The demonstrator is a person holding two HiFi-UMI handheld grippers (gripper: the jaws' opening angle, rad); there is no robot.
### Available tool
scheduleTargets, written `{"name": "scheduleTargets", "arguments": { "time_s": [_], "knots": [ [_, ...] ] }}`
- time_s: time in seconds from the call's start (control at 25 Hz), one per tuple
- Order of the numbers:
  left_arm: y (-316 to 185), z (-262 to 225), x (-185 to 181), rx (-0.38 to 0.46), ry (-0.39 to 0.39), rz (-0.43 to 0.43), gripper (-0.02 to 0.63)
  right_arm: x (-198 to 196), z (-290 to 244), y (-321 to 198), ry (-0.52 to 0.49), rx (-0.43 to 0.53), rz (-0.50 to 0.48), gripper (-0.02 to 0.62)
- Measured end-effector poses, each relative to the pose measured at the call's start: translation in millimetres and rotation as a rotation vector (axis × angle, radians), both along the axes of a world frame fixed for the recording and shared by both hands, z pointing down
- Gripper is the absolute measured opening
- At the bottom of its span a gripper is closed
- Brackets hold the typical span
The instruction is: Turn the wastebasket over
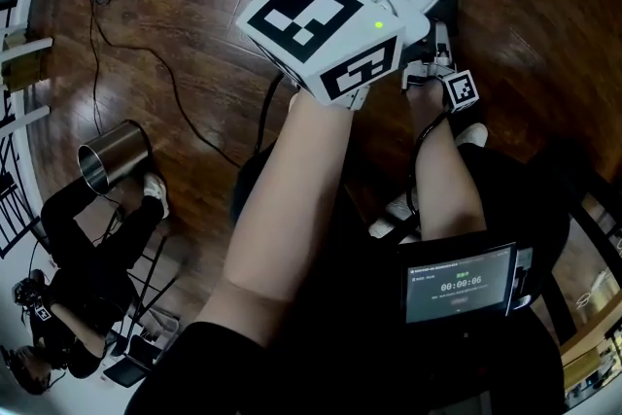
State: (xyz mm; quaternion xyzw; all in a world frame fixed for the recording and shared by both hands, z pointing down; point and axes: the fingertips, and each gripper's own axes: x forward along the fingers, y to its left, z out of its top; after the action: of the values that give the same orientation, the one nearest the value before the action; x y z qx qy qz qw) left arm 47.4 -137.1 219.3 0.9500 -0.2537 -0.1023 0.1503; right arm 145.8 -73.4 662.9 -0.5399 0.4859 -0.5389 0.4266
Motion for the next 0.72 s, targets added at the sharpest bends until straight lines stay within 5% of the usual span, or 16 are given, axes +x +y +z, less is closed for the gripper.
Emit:
{"name": "scheduleTargets", "arguments": {
  "time_s": [0.4,0.72],
  "knots": [
    [-2,-6,-3,-0.007,0.017,-0.01,0.002,-6,1,-51,-0.019,0.006,0.003,0.164],
    [2,-6,8,0.032,-0.003,0.025,0.002,-4,-5,-67,0.017,0.003,-0.002,0.026]
  ]
}}
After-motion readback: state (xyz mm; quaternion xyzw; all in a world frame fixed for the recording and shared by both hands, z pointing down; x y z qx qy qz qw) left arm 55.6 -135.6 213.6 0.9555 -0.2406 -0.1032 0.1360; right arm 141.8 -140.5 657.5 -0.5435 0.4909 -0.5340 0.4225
